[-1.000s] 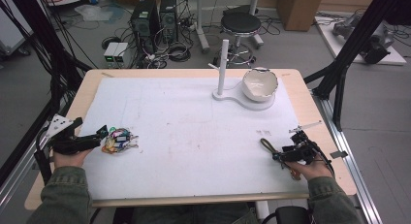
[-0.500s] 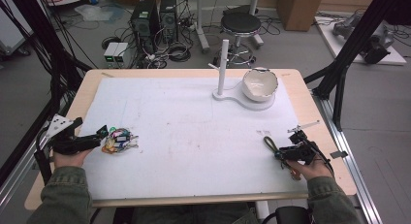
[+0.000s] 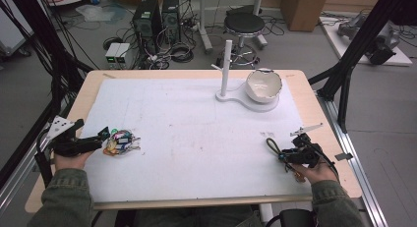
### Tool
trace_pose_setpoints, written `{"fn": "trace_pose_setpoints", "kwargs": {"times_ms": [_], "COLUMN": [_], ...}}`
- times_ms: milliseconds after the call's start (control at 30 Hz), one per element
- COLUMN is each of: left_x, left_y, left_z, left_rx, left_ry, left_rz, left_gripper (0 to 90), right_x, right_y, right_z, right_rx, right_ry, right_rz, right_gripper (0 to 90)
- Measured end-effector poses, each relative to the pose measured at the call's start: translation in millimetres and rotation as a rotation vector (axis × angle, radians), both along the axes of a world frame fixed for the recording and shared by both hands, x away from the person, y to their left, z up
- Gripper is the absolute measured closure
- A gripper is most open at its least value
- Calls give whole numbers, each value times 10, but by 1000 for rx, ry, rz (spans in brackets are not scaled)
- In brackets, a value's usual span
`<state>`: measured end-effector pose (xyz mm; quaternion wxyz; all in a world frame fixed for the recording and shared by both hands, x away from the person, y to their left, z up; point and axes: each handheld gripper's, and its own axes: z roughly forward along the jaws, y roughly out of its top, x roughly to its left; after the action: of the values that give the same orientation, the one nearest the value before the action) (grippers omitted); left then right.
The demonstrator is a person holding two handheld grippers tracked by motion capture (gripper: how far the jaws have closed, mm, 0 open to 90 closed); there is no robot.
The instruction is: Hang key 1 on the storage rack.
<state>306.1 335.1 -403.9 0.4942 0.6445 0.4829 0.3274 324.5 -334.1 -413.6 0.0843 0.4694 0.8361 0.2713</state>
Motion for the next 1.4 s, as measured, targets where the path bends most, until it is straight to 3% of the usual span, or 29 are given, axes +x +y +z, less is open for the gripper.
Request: {"fn": "trace_pose_setpoints", "kwargs": {"times_ms": [633,1400], "left_x": [3,17], "left_y": [-1,-6], "left_z": [0,-3], "left_rx": [-8,-16], "left_ry": [-4,-4], "left_rz": [0,-2], "left_gripper": [17,17], "right_x": [112,436], "right_y": [206,454], "right_z": [494,845], "right_rx": [128,199], "right_ry": [-91,-144], "right_rz": [40,51], "right_gripper": [727,726]}}
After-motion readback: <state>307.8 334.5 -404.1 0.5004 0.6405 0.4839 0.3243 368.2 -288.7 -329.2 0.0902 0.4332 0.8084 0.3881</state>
